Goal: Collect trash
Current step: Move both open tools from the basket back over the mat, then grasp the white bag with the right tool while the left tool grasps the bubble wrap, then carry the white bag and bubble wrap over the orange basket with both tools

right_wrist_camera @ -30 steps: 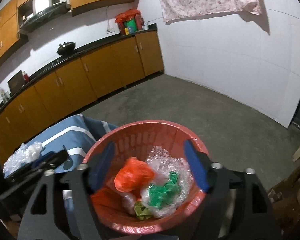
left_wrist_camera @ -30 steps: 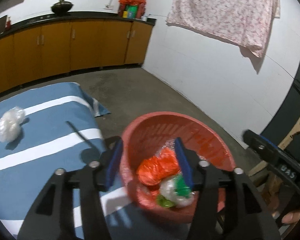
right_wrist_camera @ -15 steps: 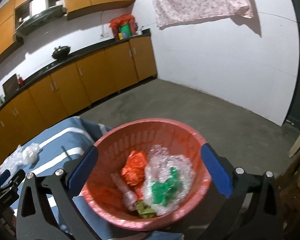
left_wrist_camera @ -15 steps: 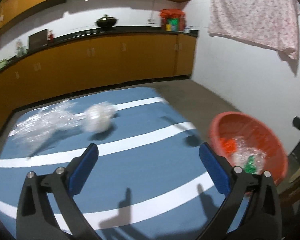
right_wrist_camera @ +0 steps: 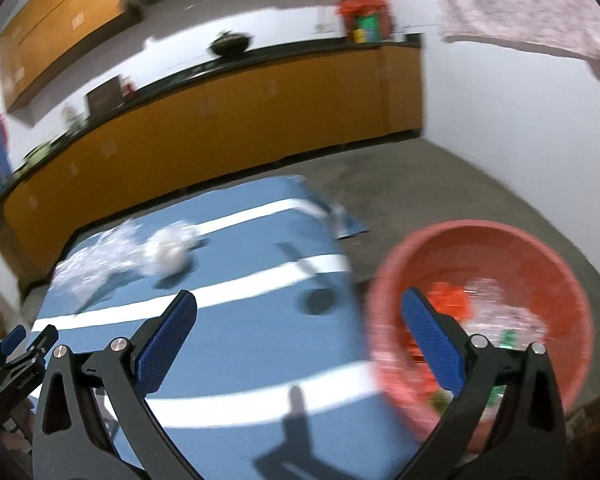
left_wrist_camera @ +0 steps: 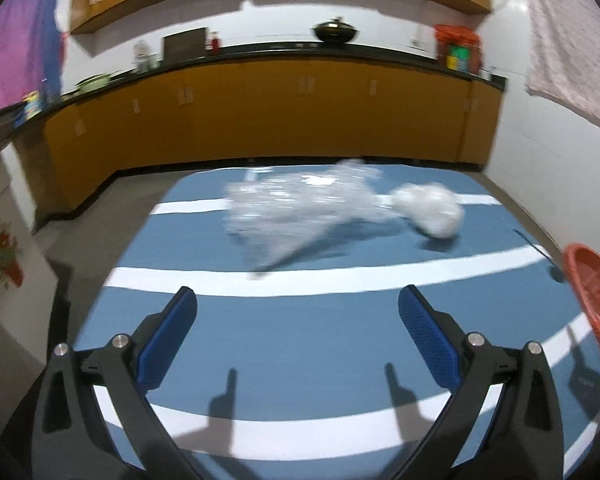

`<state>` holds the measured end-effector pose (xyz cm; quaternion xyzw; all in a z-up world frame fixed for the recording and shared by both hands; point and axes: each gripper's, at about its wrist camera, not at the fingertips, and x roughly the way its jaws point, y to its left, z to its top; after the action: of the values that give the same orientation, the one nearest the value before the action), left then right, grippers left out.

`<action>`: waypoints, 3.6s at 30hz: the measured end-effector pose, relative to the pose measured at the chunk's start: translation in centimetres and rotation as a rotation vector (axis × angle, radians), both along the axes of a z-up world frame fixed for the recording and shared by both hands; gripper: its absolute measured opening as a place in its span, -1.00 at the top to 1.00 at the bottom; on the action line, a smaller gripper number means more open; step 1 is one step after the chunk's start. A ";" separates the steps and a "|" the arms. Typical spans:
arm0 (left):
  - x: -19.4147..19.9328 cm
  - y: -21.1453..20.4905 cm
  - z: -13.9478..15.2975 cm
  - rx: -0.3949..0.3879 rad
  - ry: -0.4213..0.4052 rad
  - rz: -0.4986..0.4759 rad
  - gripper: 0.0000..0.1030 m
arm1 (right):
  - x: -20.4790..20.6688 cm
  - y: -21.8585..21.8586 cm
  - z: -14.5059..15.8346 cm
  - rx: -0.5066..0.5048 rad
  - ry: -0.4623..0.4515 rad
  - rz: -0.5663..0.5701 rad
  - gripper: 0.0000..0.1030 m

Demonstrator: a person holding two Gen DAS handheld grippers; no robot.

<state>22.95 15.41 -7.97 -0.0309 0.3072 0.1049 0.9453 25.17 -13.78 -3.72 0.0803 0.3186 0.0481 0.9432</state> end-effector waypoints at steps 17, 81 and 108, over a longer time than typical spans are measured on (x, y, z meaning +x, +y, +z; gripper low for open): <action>0.9 9.0 0.9 -0.032 -0.066 0.113 -0.92 | 12.9 12.6 -3.8 -0.107 0.086 0.119 -0.48; 2.4 -10.4 10.7 -0.104 -0.081 -0.347 0.70 | -4.4 -5.6 6.4 -0.140 -0.117 -0.121 0.24; 1.0 -24.3 9.9 -0.111 -0.021 -0.512 0.70 | -7.6 -15.3 5.3 -0.128 -0.097 -0.337 0.24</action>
<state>23.90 -8.87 1.91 -0.0052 0.3003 -0.1553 0.9411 17.54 -29.04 1.62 0.0701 0.2574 -0.1271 0.9553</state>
